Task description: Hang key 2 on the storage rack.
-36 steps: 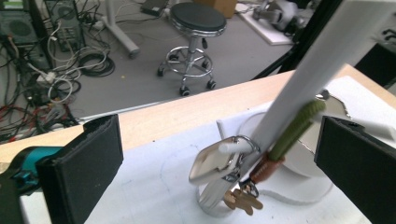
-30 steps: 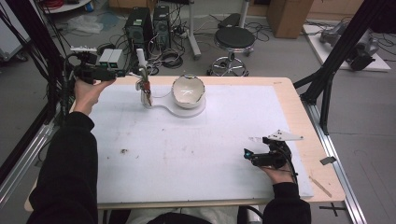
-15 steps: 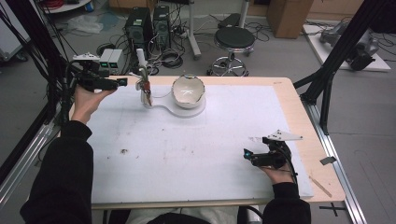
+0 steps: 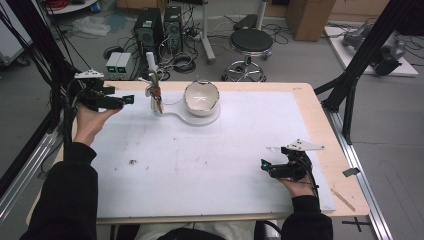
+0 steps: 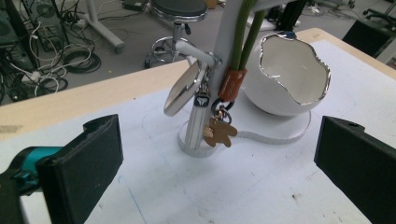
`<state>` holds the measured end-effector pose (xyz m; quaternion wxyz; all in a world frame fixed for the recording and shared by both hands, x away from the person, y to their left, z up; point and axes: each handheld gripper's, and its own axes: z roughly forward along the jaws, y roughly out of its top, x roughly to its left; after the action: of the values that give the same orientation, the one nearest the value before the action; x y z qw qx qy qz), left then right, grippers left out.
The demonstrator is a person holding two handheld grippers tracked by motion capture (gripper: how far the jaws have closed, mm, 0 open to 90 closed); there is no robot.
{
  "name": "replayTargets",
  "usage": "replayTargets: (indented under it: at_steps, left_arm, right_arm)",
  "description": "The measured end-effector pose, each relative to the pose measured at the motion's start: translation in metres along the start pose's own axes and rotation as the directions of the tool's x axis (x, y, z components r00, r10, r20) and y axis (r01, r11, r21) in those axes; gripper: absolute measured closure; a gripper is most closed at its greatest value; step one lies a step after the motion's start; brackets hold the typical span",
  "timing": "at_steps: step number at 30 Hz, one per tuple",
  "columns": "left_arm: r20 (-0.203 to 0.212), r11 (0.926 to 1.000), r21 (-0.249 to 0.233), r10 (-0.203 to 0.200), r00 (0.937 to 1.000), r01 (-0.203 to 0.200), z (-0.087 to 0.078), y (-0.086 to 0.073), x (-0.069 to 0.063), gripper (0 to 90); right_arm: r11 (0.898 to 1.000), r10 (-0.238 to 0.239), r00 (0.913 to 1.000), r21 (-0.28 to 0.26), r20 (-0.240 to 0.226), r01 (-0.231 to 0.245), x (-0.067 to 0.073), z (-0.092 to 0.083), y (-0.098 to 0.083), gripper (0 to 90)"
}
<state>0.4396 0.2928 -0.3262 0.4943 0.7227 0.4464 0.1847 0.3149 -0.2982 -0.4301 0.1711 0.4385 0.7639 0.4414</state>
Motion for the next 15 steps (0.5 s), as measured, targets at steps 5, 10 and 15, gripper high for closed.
replayTargets:
  at_steps: [5,10,15]
  left_arm:
    - [0.04,0.9996,-0.01,-0.028,0.9988,0.028,-0.002,-0.016,-0.006,1.7]
    - [0.029,0.9998,0.02,-0.001,0.9996,0.001,-0.005,-0.027,-0.014,1.7]
    - [0.038,0.9998,0.015,0.01,0.9992,-0.011,-0.013,-0.036,-0.025,1.7]
  right_arm:
    - [1.0,0.007,1.0,-0.002,0.004,-0.007,-0.001,0.0,0.0,0.7]
    - [1.0,0.002,1.0,-0.006,0.005,-0.002,0.0,0.0,0.0,0.7]
    - [1.0,0.006,1.0,-0.009,0.004,-0.006,0.0,-0.001,0.0,0.7]
